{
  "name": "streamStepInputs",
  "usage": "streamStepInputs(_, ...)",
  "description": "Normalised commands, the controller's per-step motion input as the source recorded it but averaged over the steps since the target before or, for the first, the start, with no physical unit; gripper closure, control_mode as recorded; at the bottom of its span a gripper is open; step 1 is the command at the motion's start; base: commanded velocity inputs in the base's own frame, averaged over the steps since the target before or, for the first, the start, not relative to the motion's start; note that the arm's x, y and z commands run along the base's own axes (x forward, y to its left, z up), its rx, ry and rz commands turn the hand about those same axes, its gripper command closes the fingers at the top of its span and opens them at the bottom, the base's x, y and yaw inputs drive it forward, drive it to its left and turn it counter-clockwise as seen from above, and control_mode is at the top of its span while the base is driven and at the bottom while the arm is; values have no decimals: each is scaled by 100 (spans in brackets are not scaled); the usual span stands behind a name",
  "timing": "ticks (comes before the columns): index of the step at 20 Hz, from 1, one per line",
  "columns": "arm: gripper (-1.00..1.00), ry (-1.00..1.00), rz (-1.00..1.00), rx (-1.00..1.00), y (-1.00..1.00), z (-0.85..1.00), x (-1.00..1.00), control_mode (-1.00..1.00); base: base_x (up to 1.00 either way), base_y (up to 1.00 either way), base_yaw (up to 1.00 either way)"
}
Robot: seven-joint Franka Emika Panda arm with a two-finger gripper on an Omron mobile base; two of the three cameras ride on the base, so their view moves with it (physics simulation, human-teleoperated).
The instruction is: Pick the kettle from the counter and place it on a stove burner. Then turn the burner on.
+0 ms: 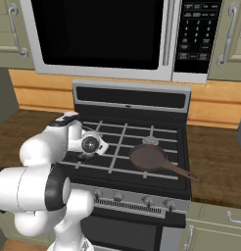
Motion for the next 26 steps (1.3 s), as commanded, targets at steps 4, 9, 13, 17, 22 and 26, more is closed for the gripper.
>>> streamStepInputs(4,-100,0,0,1,-24,76,-18,-100,0,0,0)
streamStepInputs(9,-100,0,0,1,-26,83,-36,-100,0,0,0)
streamStepInputs(13,-100,5,0,2,-29,98,-31,-100,0,0,0)
streamStepInputs(17,-100,10,0,1,-36,100,-28,-100,0,0,0)
streamStepInputs(22,-100,23,0,-1,-43,92,-83,-100,0,0,0)
streamStepInputs(26,-100,44,0,-15,-25,70,-99,-100,0,0,0)
